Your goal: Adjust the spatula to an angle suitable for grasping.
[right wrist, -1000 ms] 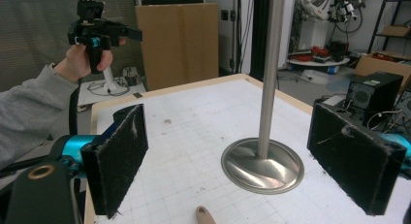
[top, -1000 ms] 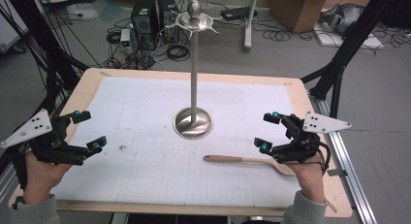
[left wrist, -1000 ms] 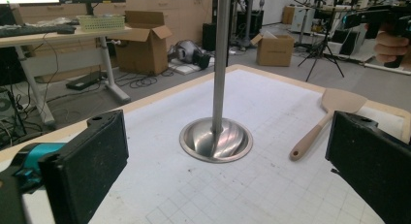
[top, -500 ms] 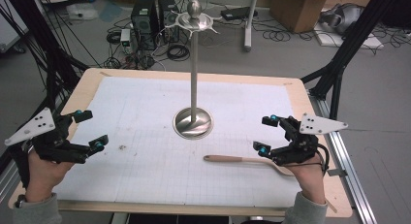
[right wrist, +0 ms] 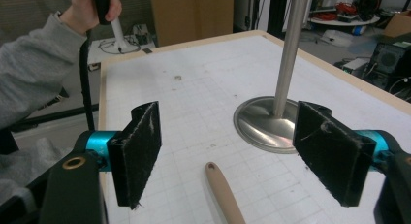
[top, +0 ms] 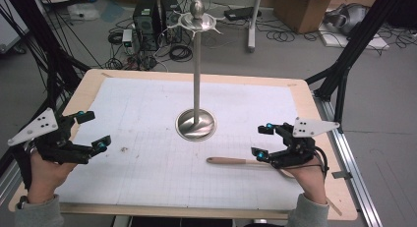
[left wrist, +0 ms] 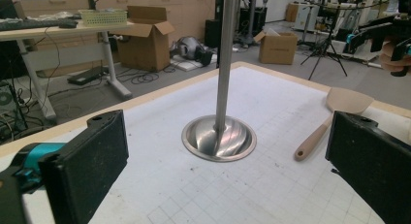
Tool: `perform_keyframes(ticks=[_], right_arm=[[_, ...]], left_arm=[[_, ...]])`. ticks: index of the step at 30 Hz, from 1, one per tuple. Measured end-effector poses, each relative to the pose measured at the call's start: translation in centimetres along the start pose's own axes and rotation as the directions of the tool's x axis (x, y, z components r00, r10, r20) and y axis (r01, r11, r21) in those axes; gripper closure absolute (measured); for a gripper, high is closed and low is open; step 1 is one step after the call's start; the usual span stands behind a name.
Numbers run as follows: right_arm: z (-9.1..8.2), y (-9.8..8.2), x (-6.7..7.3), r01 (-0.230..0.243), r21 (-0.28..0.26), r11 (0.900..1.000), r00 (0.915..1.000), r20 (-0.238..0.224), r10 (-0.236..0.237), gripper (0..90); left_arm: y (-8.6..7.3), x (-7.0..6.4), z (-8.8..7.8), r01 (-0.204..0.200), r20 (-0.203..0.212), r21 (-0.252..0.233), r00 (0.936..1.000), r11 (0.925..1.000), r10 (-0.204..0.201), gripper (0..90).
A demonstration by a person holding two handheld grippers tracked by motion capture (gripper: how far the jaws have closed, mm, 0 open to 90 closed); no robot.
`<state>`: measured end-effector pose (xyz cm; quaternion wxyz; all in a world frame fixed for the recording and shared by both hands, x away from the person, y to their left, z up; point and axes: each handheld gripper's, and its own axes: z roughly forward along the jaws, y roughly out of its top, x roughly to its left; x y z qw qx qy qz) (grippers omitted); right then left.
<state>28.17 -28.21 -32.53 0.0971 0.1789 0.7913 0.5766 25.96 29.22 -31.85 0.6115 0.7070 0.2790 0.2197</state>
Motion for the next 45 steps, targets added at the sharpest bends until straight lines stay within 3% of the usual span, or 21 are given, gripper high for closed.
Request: perform_keyframes(ticks=[4, 5, 9, 13, 16, 19, 21, 24, 39, 45], right_arm=[[0.2, -0.1, 0.0, -0.003, 0.019, 1.0, 1.0, -0.004, 0.003, 30.0], [0.5, -0.1, 0.1, 0.006, 0.029, 1.0, 0.9998, -0.018, -0.006, 35.3], [1.1, -0.4, 0.1, 0.024, 0.051, 0.998, 0.9995, -0.022, -0.023, 42.1], [1.3, -0.7, -0.1, 0.002, 0.062, 0.998, 0.9998, -0.021, 0.0, 45.9], [1.5, -0.9, -0.3, -0.01, 0.036, 0.999, 0.9997, -0.024, 0.011, 46.6], [1.4, -0.9, 0.0, -0.001, -0.028, 1.0, 0.9998, 0.02, 0.001, 48.2], [1.4, -1.0, 0.1, 0.006, -0.03, 1.0, 0.9998, 0.017, -0.006, 50.5], [1.5, -1.1, 0.2, 0.031, -0.011, 0.999, 0.9994, 0.015, -0.03, 57.8], [3.2, -1.5, 0.2, 0.07, 0.101, 0.992, 0.9976, -0.006, -0.069, 74.0], [4.0, -2.2, -0.3, 0.05, 0.127, 0.991, 0.9986, -0.025, -0.047, 82.4]], left_arm=[[0.0, 0.0, 0.0, -0.001, 0.001, 0.001, 1.0, 1.0, 0.001, 2.0], [0.0, 0.0, 0.1, 0.005, -0.002, 0.0, 1.0, 1.0, -0.005, 2.1], [-0.1, 0.1, 0.1, 0.005, -0.004, 0.007, 1.0, 1.0, -0.005, 2.1], [-0.1, 0.1, 0.1, 0.005, -0.005, 0.009, 1.0, 0.9999, -0.005, 2.0], [-0.1, 0.1, 0.2, 0.003, -0.004, 0.009, 1.0, 1.0, -0.003, 2.1], [-0.1, 0.1, 0.2, 0.003, -0.002, 0.009, 1.0, 1.0, -0.002, 2.1], [-0.1, 0.1, 0.2, 0.003, -0.003, 0.009, 1.0, 1.0, -0.003, 2.0], [-0.1, 0.1, 0.2, 0.004, -0.002, 0.01, 1.0, 0.9999, -0.004, 2.1], [-0.2, 0.2, 0.3, 0.008, -0.001, 0.015, 1.0, 0.9998, -0.008, 2.1], [-0.2, 0.2, 0.3, 0.011, -0.001, 0.018, 0.9999, 0.9998, -0.011, 2.1]])
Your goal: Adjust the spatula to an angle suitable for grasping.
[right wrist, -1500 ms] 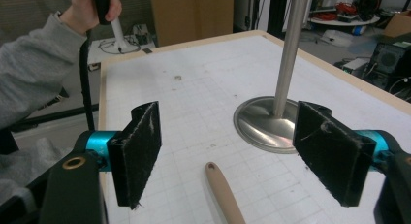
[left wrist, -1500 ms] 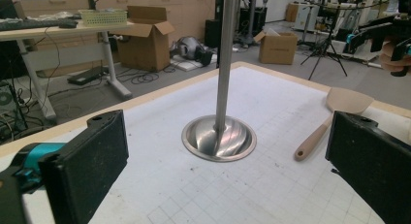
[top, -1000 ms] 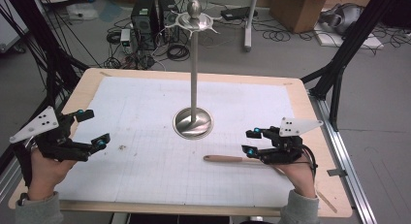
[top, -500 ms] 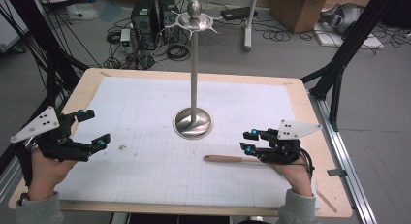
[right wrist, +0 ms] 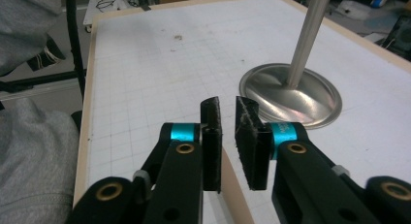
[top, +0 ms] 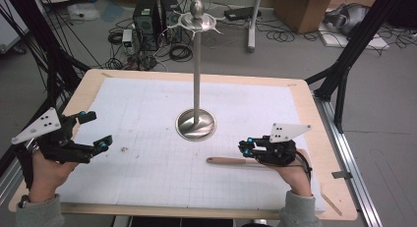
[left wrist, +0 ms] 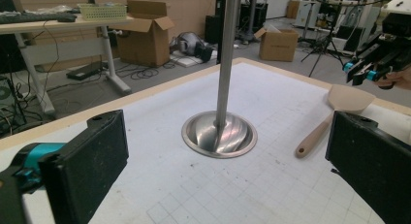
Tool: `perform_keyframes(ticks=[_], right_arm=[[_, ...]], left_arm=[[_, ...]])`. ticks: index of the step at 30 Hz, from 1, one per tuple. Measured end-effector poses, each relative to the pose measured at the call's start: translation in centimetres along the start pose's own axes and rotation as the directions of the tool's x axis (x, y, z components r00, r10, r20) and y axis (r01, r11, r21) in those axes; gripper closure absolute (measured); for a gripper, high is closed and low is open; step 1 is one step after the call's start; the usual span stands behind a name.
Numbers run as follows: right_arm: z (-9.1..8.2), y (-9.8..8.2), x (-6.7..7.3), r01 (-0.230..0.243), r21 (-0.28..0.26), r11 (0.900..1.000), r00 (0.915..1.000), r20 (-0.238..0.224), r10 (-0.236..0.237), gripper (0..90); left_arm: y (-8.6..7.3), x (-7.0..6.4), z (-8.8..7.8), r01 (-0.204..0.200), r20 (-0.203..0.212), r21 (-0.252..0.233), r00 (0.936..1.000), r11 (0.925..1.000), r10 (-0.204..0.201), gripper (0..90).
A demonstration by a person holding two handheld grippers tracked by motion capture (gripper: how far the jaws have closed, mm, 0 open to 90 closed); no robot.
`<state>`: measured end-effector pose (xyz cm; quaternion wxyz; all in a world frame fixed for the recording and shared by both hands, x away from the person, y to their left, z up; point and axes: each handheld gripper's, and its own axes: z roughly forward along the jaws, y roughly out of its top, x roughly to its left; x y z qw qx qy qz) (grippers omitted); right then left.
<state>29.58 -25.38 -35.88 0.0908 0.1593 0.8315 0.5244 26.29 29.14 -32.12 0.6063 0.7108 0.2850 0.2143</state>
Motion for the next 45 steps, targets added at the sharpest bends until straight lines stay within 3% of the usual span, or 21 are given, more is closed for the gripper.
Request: perform_keyframes(ticks=[5, 13, 16, 28, 33, 40, 42, 45], right_arm=[[0.8, -0.4, -0.4, -0.027, 0.014, 1.0, 0.9992, -0.028, 0.027, 84.8], [2.1, -0.8, -0.6, -0.027, 0.067, 0.997, 0.9987, -0.041, 0.03, 88.8], [3.2, -1.0, -0.6, -0.014, 0.129, 0.992, 0.9986, -0.049, 0.02, 89.6], [5.5, -1.5, -0.5, -0.001, 0.226, 0.974, 0.9967, -0.079, 0.02, 90.0], [6.0, -1.8, -0.6, 0.013, 0.252, 0.968, 0.996, -0.089, 0.009, 90.0], [6.2, -2.7, -1.0, -0.012, 0.257, 0.966, 0.9949, -0.094, 0.037, 90.0], [6.2, -3.1, -1.0, -0.012, 0.279, 0.96, 0.9942, -0.1, 0.041, 90.0], [6.4, -3.2, -1.0, -0.008, 0.285, 0.958, 0.994, -0.102, 0.039, 90.0]], left_arm=[[0.0, 0.1, 0.0, -0.001, 0.002, 0.001, 1.0, 1.0, 0.001, 2.0], [-0.1, 0.1, 0.1, 0.006, 0.002, 0.005, 1.0, 1.0, -0.006, 2.0], [-0.2, 0.2, 0.1, 0.006, 0.002, 0.006, 1.0, 1.0, -0.006, 2.1], [-0.2, 0.3, 0.0, 0.008, 0.0, 0.005, 1.0, 1.0, -0.008, 2.0], [-0.2, 0.3, 0.0, 0.009, -0.001, 0.006, 1.0, 0.9999, -0.009, 2.0], [-0.2, 0.3, 0.0, 0.007, -0.013, 0.008, 0.9999, 0.9999, -0.007, 2.0], [-0.2, 0.4, -0.1, 0.011, -0.016, 0.005, 0.9998, 0.9999, -0.011, 2.0], [-0.2, 0.4, -0.2, 0.011, -0.015, 0.005, 0.9998, 0.9999, -0.011, 2.1]])
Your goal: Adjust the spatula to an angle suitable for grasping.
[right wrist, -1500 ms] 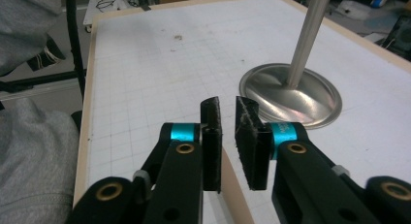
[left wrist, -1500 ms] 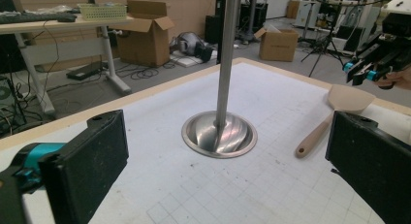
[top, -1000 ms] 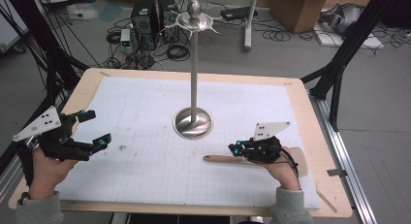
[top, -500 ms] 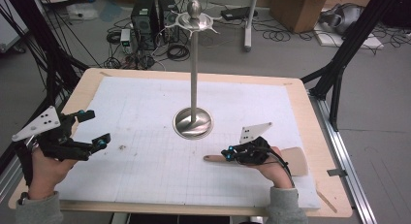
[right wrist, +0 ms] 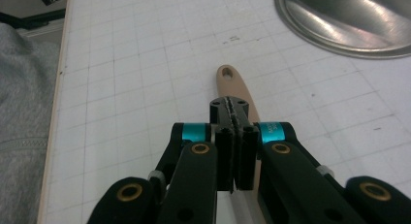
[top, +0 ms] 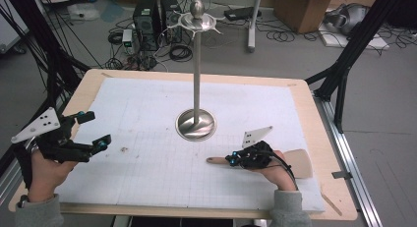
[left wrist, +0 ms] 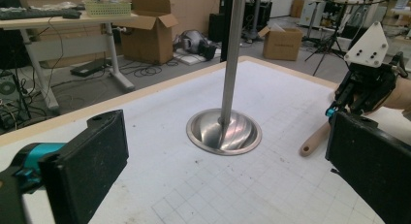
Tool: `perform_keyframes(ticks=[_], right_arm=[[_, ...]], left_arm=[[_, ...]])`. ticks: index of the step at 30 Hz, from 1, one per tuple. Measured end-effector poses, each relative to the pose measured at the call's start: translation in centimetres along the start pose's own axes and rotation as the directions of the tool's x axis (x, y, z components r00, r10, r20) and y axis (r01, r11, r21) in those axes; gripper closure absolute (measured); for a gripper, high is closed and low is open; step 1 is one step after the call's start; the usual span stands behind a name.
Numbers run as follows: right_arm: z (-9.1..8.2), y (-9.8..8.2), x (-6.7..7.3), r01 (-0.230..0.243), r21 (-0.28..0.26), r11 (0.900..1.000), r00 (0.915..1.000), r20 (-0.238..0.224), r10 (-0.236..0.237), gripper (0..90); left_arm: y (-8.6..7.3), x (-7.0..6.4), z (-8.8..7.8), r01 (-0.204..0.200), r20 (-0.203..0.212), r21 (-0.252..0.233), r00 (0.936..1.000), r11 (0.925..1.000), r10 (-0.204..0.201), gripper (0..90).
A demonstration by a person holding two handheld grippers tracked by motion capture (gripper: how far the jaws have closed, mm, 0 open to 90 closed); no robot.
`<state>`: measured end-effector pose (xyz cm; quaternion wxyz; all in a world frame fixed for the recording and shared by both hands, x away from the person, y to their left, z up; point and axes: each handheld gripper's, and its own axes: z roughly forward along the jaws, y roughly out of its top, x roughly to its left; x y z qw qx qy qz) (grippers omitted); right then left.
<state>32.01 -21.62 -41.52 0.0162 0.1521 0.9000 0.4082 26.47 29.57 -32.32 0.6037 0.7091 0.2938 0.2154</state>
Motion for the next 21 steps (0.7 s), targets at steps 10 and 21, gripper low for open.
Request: perform_keyframes(ticks=[10, 21], right_arm=[[1.1, -0.1, -0.1, 0.014, 0.066, 0.998, 0.9996, -0.025, -0.012, 90.0], [1.4, -0.3, -0.2, 0.012, 0.077, 0.997, 0.9999, -0.013, -0.011, 90.0]], left_arm=[[0.0, 0.1, -0.1, 0.0, -0.002, -0.003, 1.0, 1.0, 0.0, 2.1], [-0.1, 0.1, 0.0, 0.001, -0.001, 0.006, 1.0, 1.0, -0.001, 2.0]])
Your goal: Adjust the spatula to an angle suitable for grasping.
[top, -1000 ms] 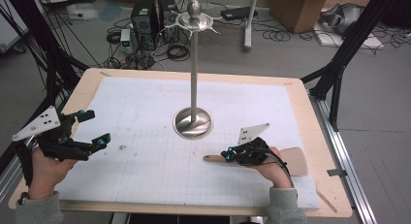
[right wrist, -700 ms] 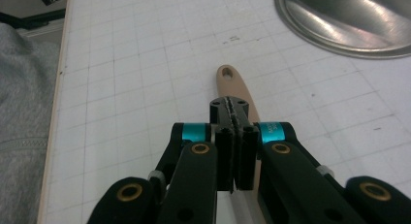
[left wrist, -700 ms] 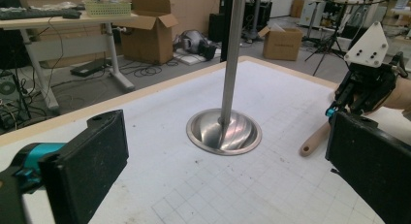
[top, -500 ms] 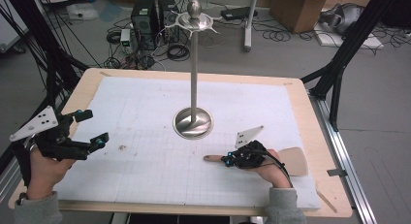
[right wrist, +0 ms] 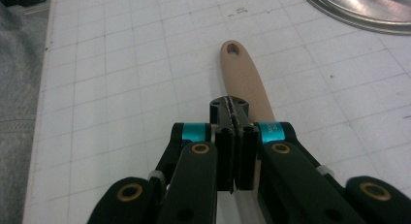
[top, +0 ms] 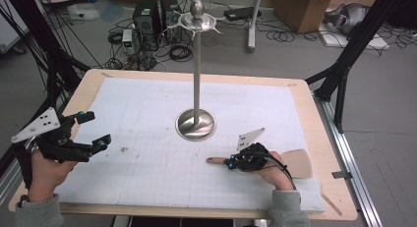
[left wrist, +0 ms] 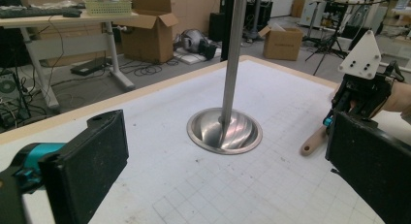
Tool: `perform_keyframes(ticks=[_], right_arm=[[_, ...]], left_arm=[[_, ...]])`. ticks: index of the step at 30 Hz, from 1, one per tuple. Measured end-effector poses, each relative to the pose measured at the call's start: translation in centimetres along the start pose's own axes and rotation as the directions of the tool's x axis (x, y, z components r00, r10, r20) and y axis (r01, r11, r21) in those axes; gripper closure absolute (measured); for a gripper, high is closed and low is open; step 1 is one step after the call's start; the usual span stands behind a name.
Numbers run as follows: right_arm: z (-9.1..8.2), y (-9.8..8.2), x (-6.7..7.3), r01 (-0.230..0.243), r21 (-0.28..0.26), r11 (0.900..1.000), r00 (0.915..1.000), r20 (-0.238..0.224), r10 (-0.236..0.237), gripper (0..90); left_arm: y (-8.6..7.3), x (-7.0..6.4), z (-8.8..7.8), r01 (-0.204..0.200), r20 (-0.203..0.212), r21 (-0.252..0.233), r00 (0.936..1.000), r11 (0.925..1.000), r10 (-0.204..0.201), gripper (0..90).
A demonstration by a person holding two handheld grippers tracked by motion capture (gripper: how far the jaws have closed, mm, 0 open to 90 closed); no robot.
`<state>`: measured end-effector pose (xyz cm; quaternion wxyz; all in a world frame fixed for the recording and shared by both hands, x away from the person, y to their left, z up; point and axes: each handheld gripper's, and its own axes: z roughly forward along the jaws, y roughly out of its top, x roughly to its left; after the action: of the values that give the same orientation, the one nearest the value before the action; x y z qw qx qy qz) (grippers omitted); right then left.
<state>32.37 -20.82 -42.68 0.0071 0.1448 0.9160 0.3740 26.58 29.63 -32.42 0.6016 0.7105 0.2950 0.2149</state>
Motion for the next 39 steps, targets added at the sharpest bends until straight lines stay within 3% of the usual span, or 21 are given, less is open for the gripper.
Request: perform_keyframes(ticks=[11, 20, 21, 27, 33, 39], right_arm=[[0.44, -0.01, -0.1, -0.009, 0.026, 1.0, 1.0, 0.005, 0.009, 90.0], [0.64, 0.04, 0.01, 0.02, 0.044, 0.999, 0.9997, 0.011, -0.021, 90.0], [0.65, 0.09, 0.02, 0.014, 0.045, 0.999, 0.9991, 0.039, -0.016, 90.0], [0.56, 0.07, -0.26, -0.007, 0.047, 0.999, 0.9959, 0.091, 0.002, 90.0], [0.46, -0.13, -0.55, -0.026, 0.033, 0.999, 0.9955, 0.092, 0.023, 90.0], [0.41, -0.15, -0.78, -0.04, 0.025, 0.999, 0.9915, 0.125, 0.037, 90.0]], left_arm=[[-0.05, 0.05, 0.0, 0.005, -0.001, -0.001, 1.0, 1.0, -0.005, 2.0], [-0.12, 0.08, 0.09, 0.006, -0.001, 0.003, 1.0, 1.0, -0.006, 2.0], [-0.13, 0.08, 0.09, 0.007, -0.001, 0.003, 1.0, 1.0, -0.007, 2.1], [-0.18, -0.12, 0.42, 0.006, 0.009, 0.014, 0.9999, 0.9999, -0.006, 2.1], [-0.29, -0.18, 0.63, 0.008, 0.008, 0.022, 0.9999, 0.9997, -0.008, 2.1], [-0.26, -0.27, 0.57, 0.004, 0.009, 0.023, 0.9999, 0.9997, -0.004, 2.1]])
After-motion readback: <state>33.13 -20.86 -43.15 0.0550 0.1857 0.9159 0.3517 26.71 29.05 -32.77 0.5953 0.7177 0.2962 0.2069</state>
